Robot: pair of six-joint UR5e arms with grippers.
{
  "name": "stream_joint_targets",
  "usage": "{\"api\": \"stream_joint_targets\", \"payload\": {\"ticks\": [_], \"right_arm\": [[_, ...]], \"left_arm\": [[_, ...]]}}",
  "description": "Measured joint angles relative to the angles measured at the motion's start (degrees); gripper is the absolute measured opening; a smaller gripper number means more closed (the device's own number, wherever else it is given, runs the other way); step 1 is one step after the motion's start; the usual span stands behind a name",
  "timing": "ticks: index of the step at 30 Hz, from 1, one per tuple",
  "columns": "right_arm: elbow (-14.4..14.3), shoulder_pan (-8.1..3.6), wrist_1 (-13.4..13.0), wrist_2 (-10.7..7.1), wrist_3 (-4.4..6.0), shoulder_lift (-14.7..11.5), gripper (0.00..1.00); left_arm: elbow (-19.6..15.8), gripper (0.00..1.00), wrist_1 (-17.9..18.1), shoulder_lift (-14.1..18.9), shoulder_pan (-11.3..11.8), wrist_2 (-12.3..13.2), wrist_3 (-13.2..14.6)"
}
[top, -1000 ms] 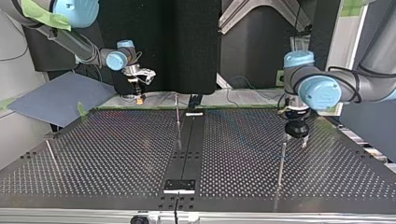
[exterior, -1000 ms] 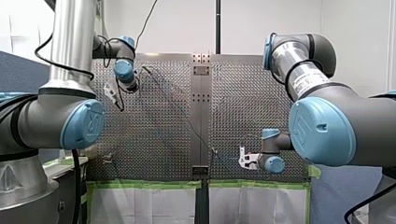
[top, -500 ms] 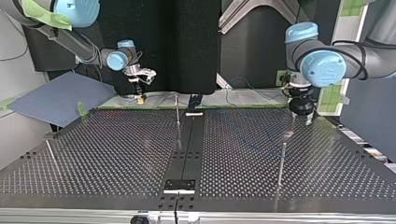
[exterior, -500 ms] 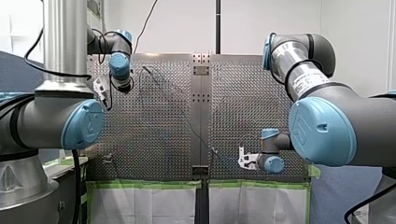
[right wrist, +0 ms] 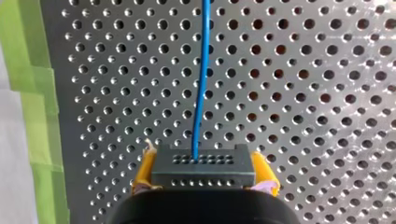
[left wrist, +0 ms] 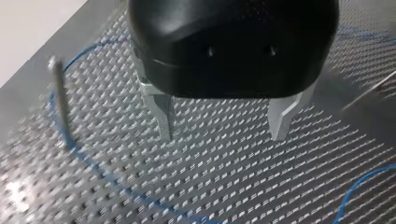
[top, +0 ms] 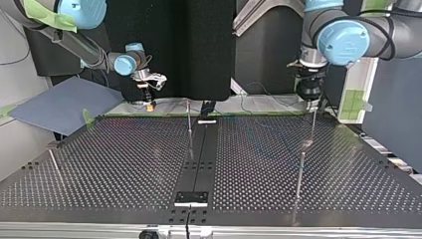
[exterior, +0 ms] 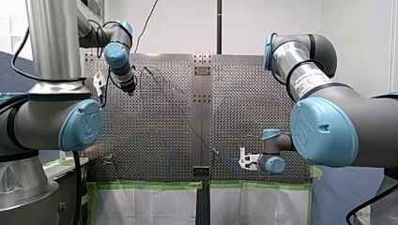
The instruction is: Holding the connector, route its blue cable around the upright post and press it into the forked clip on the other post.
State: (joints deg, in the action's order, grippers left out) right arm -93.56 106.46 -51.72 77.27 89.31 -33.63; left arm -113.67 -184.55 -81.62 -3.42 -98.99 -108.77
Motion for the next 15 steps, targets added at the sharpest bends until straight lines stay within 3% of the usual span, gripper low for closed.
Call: {"api": "stream_joint_targets", "payload": {"ticks": [4, 10, 15], "right_arm": [[0.1, 0.04, 0.11, 0.0, -0.03, 0.0, 0.09], [0.15, 0.23, 0.2, 0.0, -0.08, 0.0, 0.09], [0.17, 0.27, 0.27, 0.0, -0.15, 0.0, 0.09]], "left_arm": [[-1.66, 1.0, -0.43, 1.73, -1.03, 1.71, 1.73], [-4.75, 1.0, 2.11, 4.84, -3.02, 4.82, 4.77], [-7.28, 1.0, 4.59, 5.57, -5.36, 6.1, 4.75]]}}
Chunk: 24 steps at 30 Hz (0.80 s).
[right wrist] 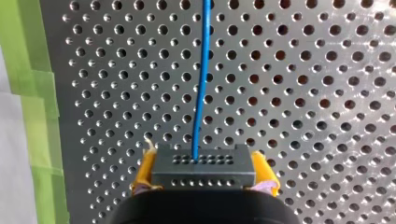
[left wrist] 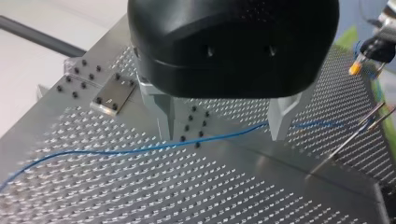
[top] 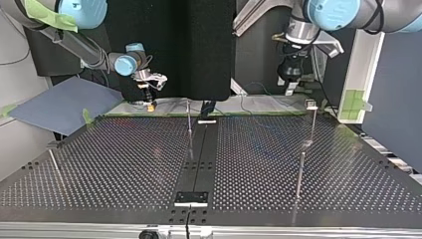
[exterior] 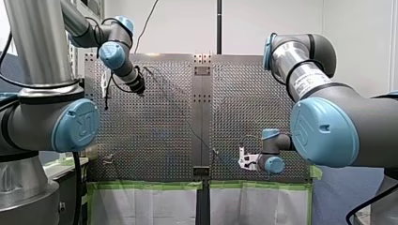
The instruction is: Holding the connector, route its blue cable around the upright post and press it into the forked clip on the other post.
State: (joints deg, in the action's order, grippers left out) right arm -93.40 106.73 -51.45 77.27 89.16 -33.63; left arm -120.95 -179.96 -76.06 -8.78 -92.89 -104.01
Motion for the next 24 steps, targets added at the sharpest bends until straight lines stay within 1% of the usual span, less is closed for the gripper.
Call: {"api": "stream_joint_targets", "payload": {"ticks": [4, 9, 15, 19, 24], "right_arm": [[0.0, 0.01, 0.01, 0.0, -0.02, 0.0, 0.09], [0.0, 0.01, 0.18, 0.14, -0.06, 0.0, 0.09], [0.01, 0.0, 0.35, 0.23, -0.17, 0.0, 0.09], [0.08, 0.0, 0.33, 0.26, -0.2, 0.0, 0.09], [0.14, 0.01, 0.36, 0.26, -0.2, 0.0, 0.09]], "left_arm": [[-2.16, 1.0, 2.18, -1.69, -2.14, -1.53, -1.09], [-4.84, 1.0, 4.84, -4.29, -4.84, -4.08, -3.45], [-7.48, 1.0, 7.49, -6.91, -7.46, -6.7, -5.63], [-9.49, 1.0, 9.51, -8.93, -9.47, -8.72, -5.34], [-12.0, 1.0, 12.31, -11.76, -12.31, -11.54, -2.98]]}}
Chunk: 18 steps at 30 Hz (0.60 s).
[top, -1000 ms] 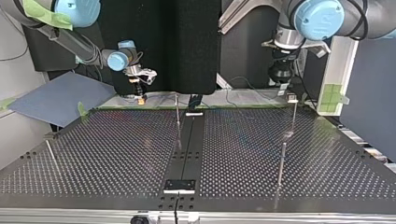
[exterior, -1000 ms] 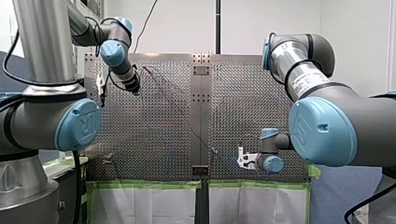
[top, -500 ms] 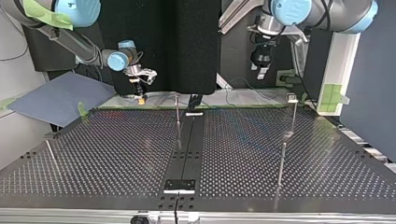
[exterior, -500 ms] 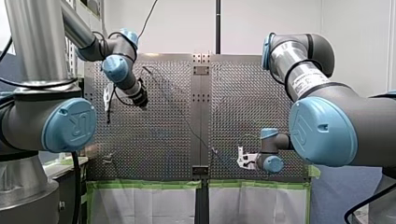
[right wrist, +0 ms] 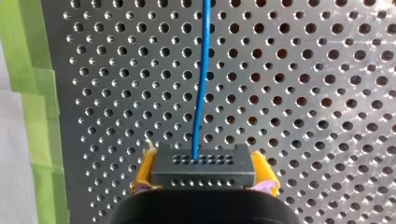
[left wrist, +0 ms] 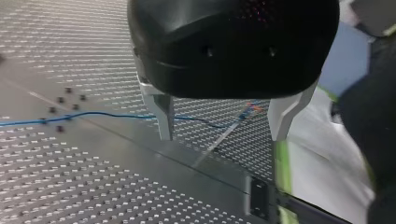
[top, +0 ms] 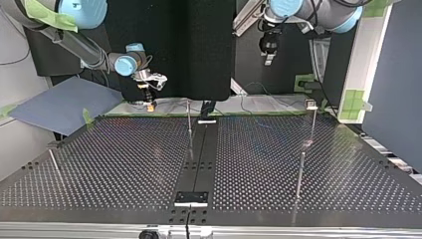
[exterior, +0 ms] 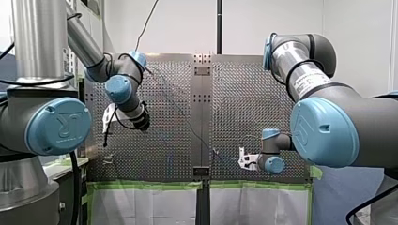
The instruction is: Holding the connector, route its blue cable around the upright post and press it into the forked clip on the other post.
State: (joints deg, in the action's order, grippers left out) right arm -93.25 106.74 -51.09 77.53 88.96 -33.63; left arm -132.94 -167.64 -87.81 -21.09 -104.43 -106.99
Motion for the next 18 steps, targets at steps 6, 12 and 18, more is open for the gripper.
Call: {"api": "stream_joint_targets", "payload": {"ticks": [6, 12, 18], "right_arm": [[0.01, 0.0, 0.01, 0.03, 0.0, 0.0, 0.09], [0.02, 0.0, 0.02, 0.06, 0.0, 0.0, 0.09], [0.03, 0.0, 0.02, 0.09, -0.03, 0.0, 0.09]], "left_arm": [[-0.73, 1.0, 2.95, -2.93, -2.93, -2.94, 2.88], [-0.75, 1.0, 5.88, -5.86, -5.85, -5.87, 5.31], [-0.79, 1.0, 8.86, -8.87, -8.86, -8.86, 5.41]]}}
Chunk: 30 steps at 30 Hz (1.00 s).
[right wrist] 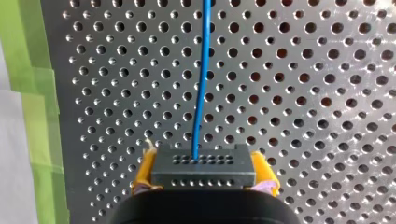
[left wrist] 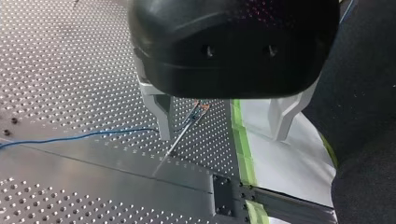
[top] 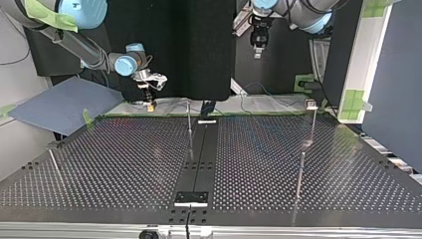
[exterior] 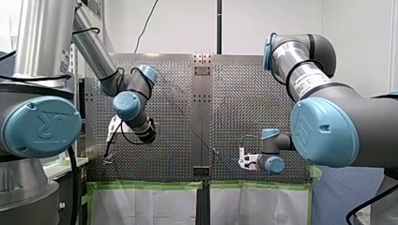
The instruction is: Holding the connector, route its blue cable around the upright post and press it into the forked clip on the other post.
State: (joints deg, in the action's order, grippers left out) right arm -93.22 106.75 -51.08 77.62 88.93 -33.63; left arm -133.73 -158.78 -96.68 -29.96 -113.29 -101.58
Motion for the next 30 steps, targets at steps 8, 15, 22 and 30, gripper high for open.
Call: {"api": "stream_joint_targets", "payload": {"ticks": [8, 15, 22, 30], "right_arm": [[0.2, -0.45, 0.7, 1.07, -0.15, -0.04, 0.09], [0.42, -1.36, 2.78, 3.84, -1.0, -1.7, 0.09], [-0.04, -2.2, 5.24, 7.25, -0.37, -5.03, 0.09], [-0.5, -2.34, 5.74, 10.26, 2.54, -8.93, 0.09]], "left_arm": [[-0.04, 1.0, 3.56, -3.56, -3.56, -0.56, -0.86], [-0.66, 1.0, 6.91, -6.9, -6.9, -0.09, -1.25], [-0.69, 1.0, 10.15, -10.12, -10.12, -0.03, -1.3], [-0.61, 1.0, 14.21, -14.21, -14.22, -0.33, -1.33]]}}
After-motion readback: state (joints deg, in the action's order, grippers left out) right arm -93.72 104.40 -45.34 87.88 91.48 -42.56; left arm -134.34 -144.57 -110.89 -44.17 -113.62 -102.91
